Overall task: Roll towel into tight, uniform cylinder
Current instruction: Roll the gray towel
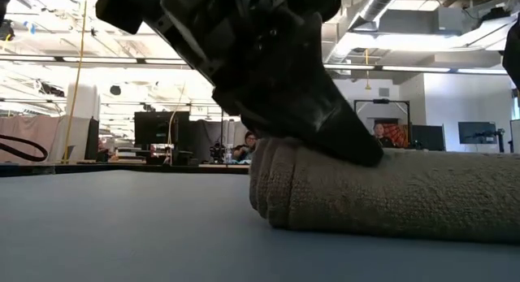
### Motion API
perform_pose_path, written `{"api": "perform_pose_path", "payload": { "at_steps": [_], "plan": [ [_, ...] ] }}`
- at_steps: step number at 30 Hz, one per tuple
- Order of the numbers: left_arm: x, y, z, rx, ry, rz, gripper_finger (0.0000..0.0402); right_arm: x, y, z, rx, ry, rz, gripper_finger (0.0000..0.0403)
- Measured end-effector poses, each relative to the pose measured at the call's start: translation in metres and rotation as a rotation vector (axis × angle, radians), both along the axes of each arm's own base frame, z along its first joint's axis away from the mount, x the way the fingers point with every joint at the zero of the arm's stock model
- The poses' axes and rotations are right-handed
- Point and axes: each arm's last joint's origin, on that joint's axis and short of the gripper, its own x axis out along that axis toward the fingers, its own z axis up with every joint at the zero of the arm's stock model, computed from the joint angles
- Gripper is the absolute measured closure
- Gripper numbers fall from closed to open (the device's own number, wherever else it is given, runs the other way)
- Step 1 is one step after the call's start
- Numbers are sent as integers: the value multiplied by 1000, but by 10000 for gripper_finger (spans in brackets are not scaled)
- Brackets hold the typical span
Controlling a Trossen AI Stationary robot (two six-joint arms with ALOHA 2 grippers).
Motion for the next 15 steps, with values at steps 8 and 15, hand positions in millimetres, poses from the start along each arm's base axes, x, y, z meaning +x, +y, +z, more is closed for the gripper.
{"api": "perform_pose_path", "payload": {
  "at_steps": [8,15],
  "plan": [
    [-2,4,-3,38,39,27,380,5,-4,0,18,13,-26,283],
    [0,12,-7,15,91,31,396,10,-12,5,95,73,7,213]
  ]
}}
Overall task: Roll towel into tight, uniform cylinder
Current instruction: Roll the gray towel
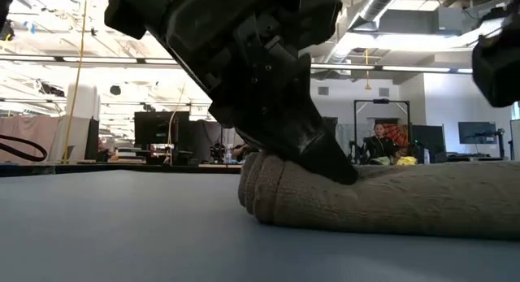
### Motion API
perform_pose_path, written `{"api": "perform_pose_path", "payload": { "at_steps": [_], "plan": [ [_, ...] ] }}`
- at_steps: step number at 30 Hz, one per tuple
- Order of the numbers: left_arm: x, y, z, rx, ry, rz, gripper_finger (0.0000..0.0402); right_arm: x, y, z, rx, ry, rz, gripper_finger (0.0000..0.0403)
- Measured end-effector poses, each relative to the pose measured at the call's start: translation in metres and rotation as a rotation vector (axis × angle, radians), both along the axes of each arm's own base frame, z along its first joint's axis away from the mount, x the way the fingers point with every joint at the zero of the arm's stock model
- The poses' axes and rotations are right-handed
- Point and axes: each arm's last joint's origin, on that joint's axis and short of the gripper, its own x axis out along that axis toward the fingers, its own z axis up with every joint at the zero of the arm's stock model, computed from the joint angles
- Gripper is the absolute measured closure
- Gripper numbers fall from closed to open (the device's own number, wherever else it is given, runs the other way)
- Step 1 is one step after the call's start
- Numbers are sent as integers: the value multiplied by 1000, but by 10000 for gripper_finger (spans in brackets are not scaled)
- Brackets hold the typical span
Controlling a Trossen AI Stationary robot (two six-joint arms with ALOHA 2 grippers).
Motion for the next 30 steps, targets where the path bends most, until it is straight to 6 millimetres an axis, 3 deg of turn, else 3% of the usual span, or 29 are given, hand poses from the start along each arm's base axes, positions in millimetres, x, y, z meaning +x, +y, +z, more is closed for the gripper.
{"api": "perform_pose_path", "payload": {
  "at_steps": [5,12,17,23,30],
  "plan": [
    [0,3,-1,6,15,6,398,-5,-9,24,52,-19,-26,188],
    [0,3,-2,-23,31,2,399,-24,-21,60,-10,-162,-57,190],
    [0,3,-1,-45,34,17,399,-32,-8,75,-54,-381,33,191],
    [1,4,-1,-66,29,15,399,-34,26,65,-164,-537,241,191],
    [2,5,0,-122,39,14,399,-22,39,61,-406,-426,362,191]
  ]
}}
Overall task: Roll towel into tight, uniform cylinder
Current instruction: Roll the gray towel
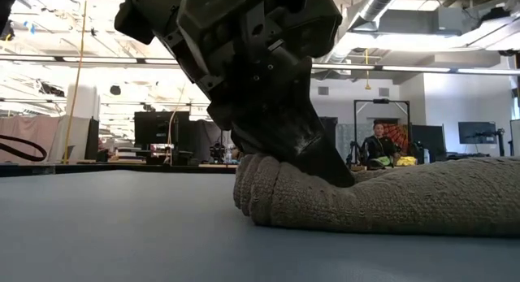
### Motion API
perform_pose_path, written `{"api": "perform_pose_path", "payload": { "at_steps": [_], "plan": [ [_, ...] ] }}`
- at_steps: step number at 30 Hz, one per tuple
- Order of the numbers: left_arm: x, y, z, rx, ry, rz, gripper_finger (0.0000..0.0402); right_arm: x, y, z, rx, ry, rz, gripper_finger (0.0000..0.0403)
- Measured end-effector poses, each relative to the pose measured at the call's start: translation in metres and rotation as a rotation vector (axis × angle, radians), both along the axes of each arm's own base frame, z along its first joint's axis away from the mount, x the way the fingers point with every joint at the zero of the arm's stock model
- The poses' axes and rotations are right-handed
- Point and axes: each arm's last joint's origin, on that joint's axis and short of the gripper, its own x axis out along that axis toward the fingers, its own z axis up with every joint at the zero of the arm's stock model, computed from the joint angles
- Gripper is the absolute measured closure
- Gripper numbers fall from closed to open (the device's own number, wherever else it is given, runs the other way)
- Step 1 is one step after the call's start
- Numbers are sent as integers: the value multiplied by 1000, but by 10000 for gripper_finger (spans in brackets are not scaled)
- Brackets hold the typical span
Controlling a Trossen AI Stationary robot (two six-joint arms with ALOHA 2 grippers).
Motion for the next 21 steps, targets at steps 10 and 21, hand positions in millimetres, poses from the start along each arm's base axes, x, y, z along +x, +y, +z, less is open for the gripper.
{"api": "perform_pose_path", "payload": {
  "at_steps": [10,21],
  "plan": [
    [1,1,0,-24,0,18,399,24,26,-8,-259,180,14,191],
    [1,2,0,-27,4,-8,399,32,43,-23,-382,170,-6,191]
  ]
}}
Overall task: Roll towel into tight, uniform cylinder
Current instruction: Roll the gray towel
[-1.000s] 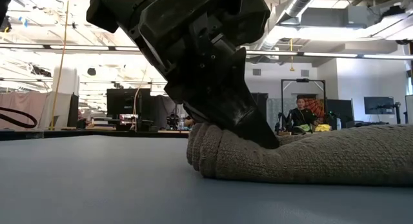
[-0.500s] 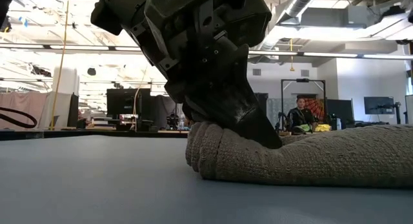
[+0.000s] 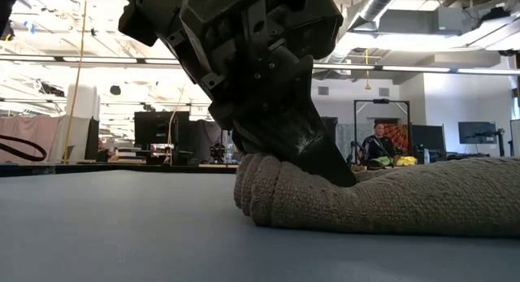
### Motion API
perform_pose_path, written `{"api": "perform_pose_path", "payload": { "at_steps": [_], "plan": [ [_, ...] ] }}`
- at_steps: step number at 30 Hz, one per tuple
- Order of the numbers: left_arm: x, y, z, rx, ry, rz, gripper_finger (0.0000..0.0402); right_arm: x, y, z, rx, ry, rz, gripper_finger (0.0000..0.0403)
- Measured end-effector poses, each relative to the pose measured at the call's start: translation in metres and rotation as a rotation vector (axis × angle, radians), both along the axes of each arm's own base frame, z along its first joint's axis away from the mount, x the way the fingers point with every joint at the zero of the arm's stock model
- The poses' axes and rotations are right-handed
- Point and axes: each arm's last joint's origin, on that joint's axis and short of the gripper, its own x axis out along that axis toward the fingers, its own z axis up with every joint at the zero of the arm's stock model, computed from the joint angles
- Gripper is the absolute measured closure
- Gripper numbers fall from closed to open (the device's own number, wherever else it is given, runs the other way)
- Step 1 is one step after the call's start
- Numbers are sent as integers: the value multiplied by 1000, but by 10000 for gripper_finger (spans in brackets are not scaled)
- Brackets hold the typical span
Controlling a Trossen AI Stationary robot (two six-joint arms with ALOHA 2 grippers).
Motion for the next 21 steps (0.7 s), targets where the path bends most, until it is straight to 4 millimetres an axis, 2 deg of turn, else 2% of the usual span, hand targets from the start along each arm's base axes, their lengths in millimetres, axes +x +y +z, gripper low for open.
{"api": "perform_pose_path", "payload": {
  "at_steps": [11,21],
  "plan": [
    [-1,-1,0,-1,7,-41,397,3,7,-29,-56,21,-1,191],
    [-2,-5,0,-45,24,-150,396,12,-5,-41,-150,93,3,192]
  ]
}}
